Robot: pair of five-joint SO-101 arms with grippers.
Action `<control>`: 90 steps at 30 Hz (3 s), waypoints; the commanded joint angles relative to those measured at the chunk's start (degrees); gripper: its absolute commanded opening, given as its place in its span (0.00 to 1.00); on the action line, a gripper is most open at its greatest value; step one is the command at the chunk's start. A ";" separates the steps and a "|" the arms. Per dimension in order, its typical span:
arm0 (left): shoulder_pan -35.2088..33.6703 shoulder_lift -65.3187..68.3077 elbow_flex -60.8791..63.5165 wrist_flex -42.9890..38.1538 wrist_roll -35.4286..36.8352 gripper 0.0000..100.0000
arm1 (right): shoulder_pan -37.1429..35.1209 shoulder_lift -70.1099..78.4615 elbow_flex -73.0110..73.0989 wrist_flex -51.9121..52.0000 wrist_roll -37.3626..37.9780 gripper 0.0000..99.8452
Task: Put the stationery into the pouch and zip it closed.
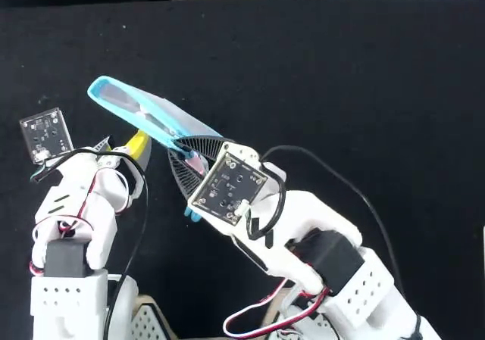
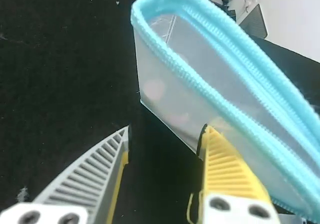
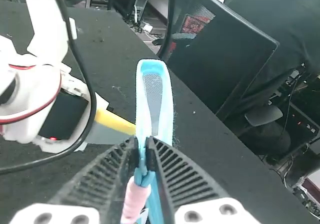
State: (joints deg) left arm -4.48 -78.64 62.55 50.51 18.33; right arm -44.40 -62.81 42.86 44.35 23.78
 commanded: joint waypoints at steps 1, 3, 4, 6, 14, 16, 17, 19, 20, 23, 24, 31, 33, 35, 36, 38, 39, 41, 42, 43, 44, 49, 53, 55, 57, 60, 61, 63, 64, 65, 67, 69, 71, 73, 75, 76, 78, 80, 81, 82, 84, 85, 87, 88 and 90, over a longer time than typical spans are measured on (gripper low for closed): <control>-0.40 -0.26 -3.12 -2.20 0.35 0.24 | -0.79 7.87 -7.16 1.41 1.32 0.01; -0.40 -0.26 -1.80 -3.60 0.35 0.24 | -0.79 10.86 -11.12 5.80 4.57 0.01; -0.40 -0.26 -1.10 -3.87 0.35 0.24 | -0.79 12.26 -13.41 8.18 5.63 0.01; -0.22 -0.26 -0.84 -2.55 0.35 0.24 | -0.79 14.55 -17.63 12.40 7.03 0.01; 10.51 -0.26 -6.20 10.46 -6.86 0.24 | -0.44 18.24 -23.43 15.82 7.12 0.01; 11.65 -0.26 -5.85 10.20 -8.00 0.24 | -0.44 18.24 -23.43 15.91 7.12 0.01; 11.82 -0.26 -5.58 9.93 -7.82 0.24 | -0.35 18.24 -23.43 16.00 7.12 0.01; 12.44 -0.26 -5.32 9.85 -7.82 0.24 | 0.62 18.33 -23.34 16.00 7.12 0.01; 12.44 -0.35 -5.32 9.85 -7.82 0.24 | 1.14 18.33 -23.34 15.91 7.21 0.01; 12.44 -0.35 -5.58 9.93 -7.74 0.24 | 3.43 18.42 -23.34 15.91 7.21 0.01; 12.44 -0.35 -5.67 10.02 -7.74 0.24 | 4.22 18.42 -23.25 15.74 7.21 0.01; 12.35 -0.35 -5.76 9.93 -7.74 0.24 | 5.27 18.33 -23.16 18.37 6.51 0.01; 12.35 -0.35 -5.76 9.93 -7.74 0.24 | 3.52 18.33 -23.34 20.13 3.52 0.01; 12.35 -0.35 -5.76 9.85 -7.74 0.24 | 1.76 18.33 -23.08 21.45 0.44 0.02; 12.35 -0.35 -5.76 9.85 -7.74 0.24 | 0.88 18.33 -23.08 22.15 -0.62 0.04; 12.35 -0.35 -5.67 9.85 -7.74 0.24 | -0.26 18.24 -23.08 23.21 -2.29 0.11; 12.35 -0.35 -5.67 9.85 -7.74 0.24 | -0.35 18.24 -23.16 23.65 -3.16 0.15; 12.18 -0.35 -5.67 9.85 -7.74 0.24 | -0.35 18.24 -23.25 24.44 -4.84 0.20; 12.00 -0.35 -5.67 9.85 -7.74 0.24 | -0.53 18.15 -23.43 25.32 -5.01 0.21; 12.00 -0.35 -5.67 9.85 -7.74 0.24 | -0.53 17.63 -23.52 26.46 -4.92 0.21; 11.91 -0.35 -5.67 9.85 -7.74 0.24 | -0.62 16.57 -23.34 27.69 -4.92 0.21; 11.82 -0.35 -5.67 9.85 -7.74 0.24 | -0.35 7.96 -16.40 30.86 -5.27 0.21; 11.82 -0.35 -5.76 9.85 -7.74 0.24 | -2.20 -1.01 -3.12 26.81 -5.36 0.21; 11.82 -0.35 -5.58 9.85 -7.74 0.24 | -2.81 -6.29 4.70 22.24 -5.45 0.21; 11.82 -0.35 -5.58 9.85 -7.74 0.24 | -4.40 -12.35 12.88 15.65 -7.74 0.21; 11.82 -0.35 -5.58 9.85 -7.74 0.24 | -6.24 -20.79 24.22 6.51 -11.69 0.21; 11.82 -0.35 -5.58 9.85 -7.74 0.24 | -6.33 -23.25 27.65 3.87 -12.57 0.21; 11.82 -0.35 -5.58 9.85 -7.74 0.24 | -5.63 -27.30 33.45 -0.09 -13.36 0.21; 11.82 -0.35 -5.58 9.85 -7.74 0.24 | -5.01 -28.88 35.74 -1.76 -13.98 0.21; 11.82 -0.35 -5.58 9.85 -7.74 0.24 | -4.31 -30.20 37.76 -3.25 -14.86 0.21; 11.82 -0.35 -5.58 9.85 -7.74 0.24 | -2.46 -32.31 40.92 -6.07 -16.53 0.22; 11.82 -0.35 -5.58 9.85 -7.74 0.24 | -0.79 -33.45 43.12 -8.62 -17.58 0.22; 11.82 -0.35 -5.67 9.85 -7.74 0.24 | 0.79 -33.71 44.53 -10.37 -17.58 0.22; 11.82 -0.35 -5.76 9.85 -7.74 0.24 | 1.67 -33.63 45.58 -12.22 -17.67 0.22; 11.82 -0.35 -5.76 9.85 -7.74 0.24 | 1.76 -33.71 46.64 -14.42 -17.67 0.21; 11.82 -0.35 -5.76 9.85 -7.74 0.24 | 1.76 -33.71 47.16 -15.65 -17.67 0.21; 11.82 -0.35 -5.85 9.85 -7.74 0.24 | 1.76 -33.63 48.04 -18.55 -17.67 0.21; 11.82 -0.35 -5.85 9.85 -7.74 0.24 | 1.58 -33.63 48.75 -20.84 -17.58 0.21; 11.82 -0.35 -5.85 9.85 -7.74 0.24 | 1.49 -33.63 49.01 -21.36 -17.58 0.21; 11.82 -0.35 -5.85 9.85 -7.74 0.24 | 1.49 -33.54 49.10 -21.45 -17.58 0.21; 11.82 -0.35 -5.85 9.85 -7.74 0.24 | 1.41 -33.54 49.19 -21.45 -17.58 0.21; 11.82 -0.35 -5.85 9.85 -7.74 0.24 | 1.41 -33.54 49.19 -21.45 -17.58 0.21; 11.82 -0.35 -5.85 9.85 -7.74 0.24 | 1.41 -33.54 49.01 -21.54 -17.58 0.21; 11.82 -0.35 -5.85 9.85 -7.74 0.24 | 1.41 -33.54 48.75 -21.54 -17.58 0.21; 11.82 -0.35 -5.85 9.85 -7.74 0.24 | 1.41 -33.54 48.66 -21.54 -17.58 0.21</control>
State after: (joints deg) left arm 7.30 -78.64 60.62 60.18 11.03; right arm -43.60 -95.34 92.44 24.40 6.64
